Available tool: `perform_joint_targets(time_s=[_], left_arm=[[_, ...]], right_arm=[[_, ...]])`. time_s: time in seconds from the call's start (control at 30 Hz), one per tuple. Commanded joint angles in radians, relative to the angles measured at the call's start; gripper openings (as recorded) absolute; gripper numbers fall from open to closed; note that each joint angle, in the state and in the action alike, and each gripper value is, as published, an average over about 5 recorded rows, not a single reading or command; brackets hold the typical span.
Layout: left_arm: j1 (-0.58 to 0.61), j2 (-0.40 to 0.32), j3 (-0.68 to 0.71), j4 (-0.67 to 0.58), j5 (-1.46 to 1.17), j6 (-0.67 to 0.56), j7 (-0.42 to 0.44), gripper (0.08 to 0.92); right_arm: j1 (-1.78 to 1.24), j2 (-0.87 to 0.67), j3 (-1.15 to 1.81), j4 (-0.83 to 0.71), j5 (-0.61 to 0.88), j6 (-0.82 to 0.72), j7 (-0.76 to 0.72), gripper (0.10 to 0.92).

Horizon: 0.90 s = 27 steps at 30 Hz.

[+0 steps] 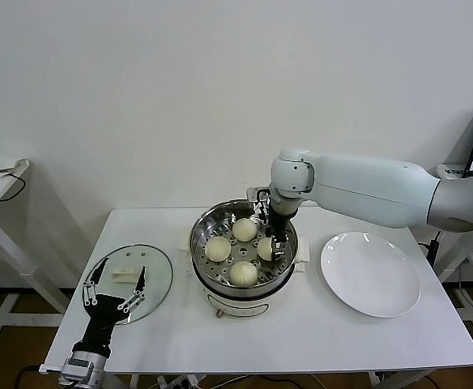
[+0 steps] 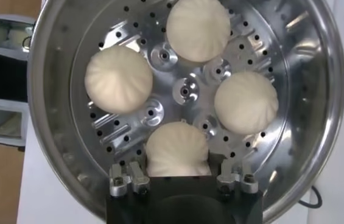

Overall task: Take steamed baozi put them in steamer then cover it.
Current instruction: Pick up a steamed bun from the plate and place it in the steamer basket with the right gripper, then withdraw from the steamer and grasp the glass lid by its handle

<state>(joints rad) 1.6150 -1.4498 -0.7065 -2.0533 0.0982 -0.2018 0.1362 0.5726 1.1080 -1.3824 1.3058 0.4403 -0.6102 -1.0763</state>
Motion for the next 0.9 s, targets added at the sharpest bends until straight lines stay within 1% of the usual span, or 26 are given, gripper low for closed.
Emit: perform_joint_targets(time_s=[0.03, 0.17, 0.23, 0.33, 0.47, 0.63, 0.7, 0.77, 0.9], left_arm=[[0.001, -0.001, -0.002, -0.001, 0.0, 0.001, 0.0, 0.823], [0.002, -0.003, -0.001, 0.0, 0.0, 0.001, -0.001, 0.823], [0.004, -0.004, -0.001, 0.0, 0.001, 0.001, -0.001, 0.823], [0.008, -0.004, 0.0, -0.006, 0.003, 0.002, -0.003, 0.823], [0.01, -0.006, 0.001, -0.016, 0.003, 0.008, -0.007, 0.823], [0.002, -0.009, 0.003, -0.018, -0.012, 0.026, -0.005, 0.823], [-0.004, -0.009, 0.001, -0.017, -0.035, 0.041, 0.002, 0.823], [-0.011, -0.009, -0.007, -0.016, -0.066, 0.061, 0.01, 0.823], [-0.027, -0.003, -0.02, -0.016, -0.142, 0.113, 0.011, 0.823]], right_arm=[[-0.009, 0.003, 0.011, -0.005, -0.005, 0.003, 0.001, 0.71], [0.001, -0.016, 0.038, 0.003, 0.011, 0.007, -0.002, 0.793], [0.018, -0.04, 0.057, 0.014, 0.024, 0.016, -0.015, 0.814], [0.056, -0.1, 0.096, 0.035, 0.059, 0.037, -0.047, 0.822], [0.099, -0.223, 0.163, 0.069, 0.123, 0.059, -0.081, 0.823], [0.027, -0.396, 0.319, 0.117, 0.123, 0.081, -0.08, 0.823], [-0.045, -0.461, 0.417, 0.137, 0.136, 0.102, -0.042, 0.823], [-0.125, -0.518, 0.519, 0.16, 0.166, 0.141, 0.038, 0.823], [-0.282, -0.637, 0.679, 0.227, 0.288, 0.295, 0.315, 0.823]])
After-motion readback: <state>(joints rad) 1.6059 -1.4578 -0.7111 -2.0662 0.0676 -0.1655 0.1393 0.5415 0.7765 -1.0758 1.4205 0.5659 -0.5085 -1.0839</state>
